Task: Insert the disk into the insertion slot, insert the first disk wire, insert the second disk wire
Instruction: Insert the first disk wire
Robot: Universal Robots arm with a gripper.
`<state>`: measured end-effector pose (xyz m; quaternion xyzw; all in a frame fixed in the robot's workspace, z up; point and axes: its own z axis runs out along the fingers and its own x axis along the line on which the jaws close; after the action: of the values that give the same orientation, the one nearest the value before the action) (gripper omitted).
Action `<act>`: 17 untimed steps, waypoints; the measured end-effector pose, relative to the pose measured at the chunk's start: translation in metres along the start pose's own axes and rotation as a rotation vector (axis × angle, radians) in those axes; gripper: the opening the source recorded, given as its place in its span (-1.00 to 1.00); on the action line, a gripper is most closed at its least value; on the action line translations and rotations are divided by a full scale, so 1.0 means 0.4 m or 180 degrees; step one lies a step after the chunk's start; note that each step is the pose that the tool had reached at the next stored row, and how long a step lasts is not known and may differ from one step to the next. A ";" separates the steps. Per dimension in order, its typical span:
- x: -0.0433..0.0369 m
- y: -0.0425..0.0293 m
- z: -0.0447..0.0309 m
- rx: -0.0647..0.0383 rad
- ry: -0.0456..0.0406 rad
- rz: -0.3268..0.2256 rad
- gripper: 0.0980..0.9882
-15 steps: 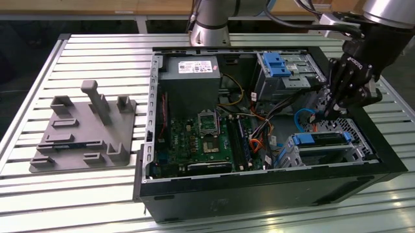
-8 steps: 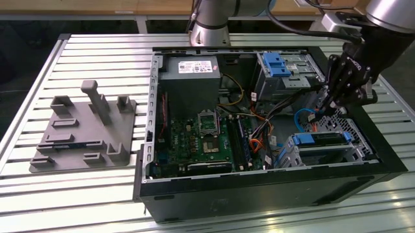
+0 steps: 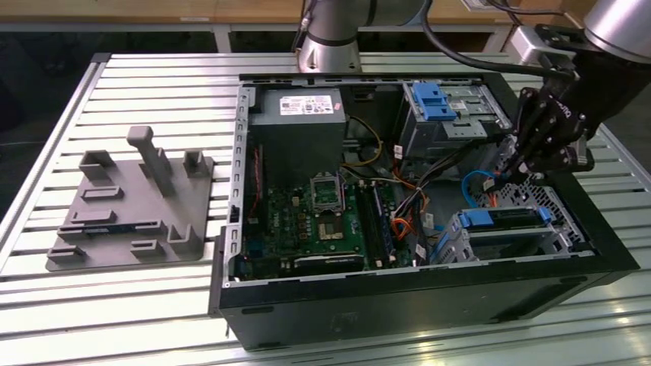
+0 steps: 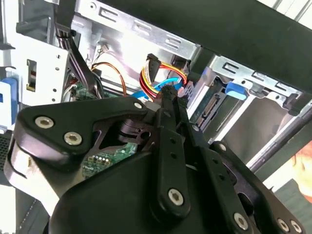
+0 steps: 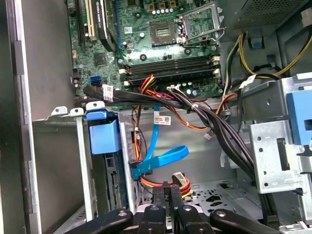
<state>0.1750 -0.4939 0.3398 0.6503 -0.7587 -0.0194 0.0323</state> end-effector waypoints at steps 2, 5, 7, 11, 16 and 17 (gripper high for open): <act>0.000 0.000 0.000 0.0000 -0.0002 -0.0029 -0.86; 0.001 0.000 0.000 0.0002 0.0003 -0.0148 -0.86; 0.001 0.000 0.000 0.0004 0.0010 -0.0249 -0.86; 0.002 0.000 0.000 0.0005 0.0006 -0.0304 -0.86; 0.002 0.000 0.000 0.0005 0.0005 -0.0304 -0.86; 0.002 0.000 -0.001 0.0005 0.0005 -0.0304 -0.86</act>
<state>0.1750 -0.4947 0.3401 0.6858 -0.7268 -0.0199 0.0315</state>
